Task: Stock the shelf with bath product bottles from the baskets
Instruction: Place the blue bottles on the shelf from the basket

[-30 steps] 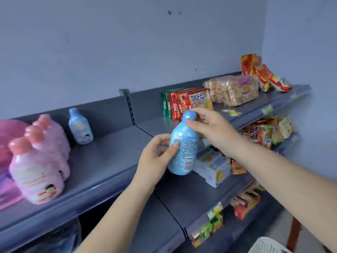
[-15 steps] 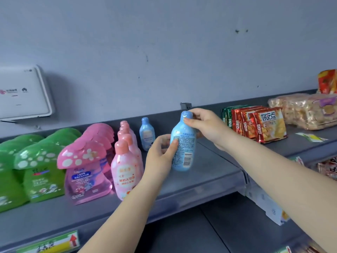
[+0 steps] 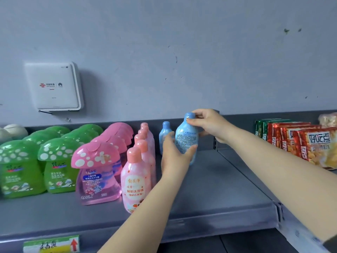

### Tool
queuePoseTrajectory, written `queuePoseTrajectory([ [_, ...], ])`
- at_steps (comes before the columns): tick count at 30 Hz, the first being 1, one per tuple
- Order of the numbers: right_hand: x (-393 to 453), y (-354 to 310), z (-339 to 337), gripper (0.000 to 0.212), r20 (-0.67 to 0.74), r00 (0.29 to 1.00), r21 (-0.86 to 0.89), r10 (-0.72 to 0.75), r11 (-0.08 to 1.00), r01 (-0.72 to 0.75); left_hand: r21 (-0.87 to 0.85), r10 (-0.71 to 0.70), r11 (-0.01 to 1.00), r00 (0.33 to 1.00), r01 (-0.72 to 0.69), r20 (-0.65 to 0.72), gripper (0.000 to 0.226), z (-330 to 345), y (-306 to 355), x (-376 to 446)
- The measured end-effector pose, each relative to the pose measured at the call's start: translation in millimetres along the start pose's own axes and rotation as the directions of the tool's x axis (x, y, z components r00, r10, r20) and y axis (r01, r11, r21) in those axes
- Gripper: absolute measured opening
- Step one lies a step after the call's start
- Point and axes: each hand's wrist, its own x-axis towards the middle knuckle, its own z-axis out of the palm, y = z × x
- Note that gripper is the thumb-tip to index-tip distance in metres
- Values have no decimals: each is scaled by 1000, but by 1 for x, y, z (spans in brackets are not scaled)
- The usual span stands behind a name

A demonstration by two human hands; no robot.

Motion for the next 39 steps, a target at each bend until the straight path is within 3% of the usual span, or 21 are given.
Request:
queuePoseTrajectory([
  [2, 9, -1, 1, 2, -34, 999, -68, -4, 998, 2, 124, -23, 992, 999, 25, -24, 61, 3, 1, 4],
  [4, 17, -3, 5, 14, -107, 993, -199, -44, 980, 22, 204, -50, 977, 997, 61, -56, 76, 5, 2, 8],
  [8, 31, -7, 11, 30, -123, 984, -426, -128, 902, 64, 118, -27, 992, 996, 37, -91, 61, 5, -3, 12],
  [10, 34, -11, 6, 29, -53, 995, -353, -83, 934, 59, -22, -8, 1000, 995, 6, -101, 55, 6, -7, 12],
  [12, 36, -15, -4, 22, 109, 994, -199, -29, 979, 50, -212, -24, 977, 994, 1, -104, 48, 5, -7, 12],
  [15, 39, -14, -16, 18, 294, 955, -30, -35, 998, 46, -447, -66, 893, 998, 55, -8, 40, 2, -7, 13],
  [19, 41, -9, -18, 23, 357, 931, 145, -81, 989, 31, -602, -22, 783, 974, 158, 227, 49, -3, -5, 10],
  [21, 39, -11, -20, 25, 401, 909, 212, -111, 977, 25, -669, 38, 718, 949, 191, 311, 29, -4, -2, 7],
  [23, 37, -14, -22, 24, 408, 905, 235, -125, 971, 28, -706, 62, 670, 930, 230, 362, 23, -4, 1, 4],
  [26, 36, -18, -23, 24, 363, 926, 225, -104, 974, 21, -699, 45, 678, 936, 229, 350, 27, -3, 1, 2],
  [32, 29, -21, -22, 16, 193, 981, 17, -29, 1000, 26, -443, -85, 884, 984, 147, 158, 25, -2, 12, 2],
  [35, 26, -29, -22, 18, 137, 990, -20, -28, 999, 31, -17, -67, 997, 988, 71, 140, 24, -15, 36, 17],
  [37, 26, -37, -22, 18, 103, 994, -19, -35, 999, 37, 303, -16, 952, 976, -51, 215, 28, -30, 56, 33],
  [39, 27, -45, -20, 18, 91, 995, -16, -38, 999, 40, 526, -9, 834, 950, -165, 312, 24, -48, 77, 52],
])
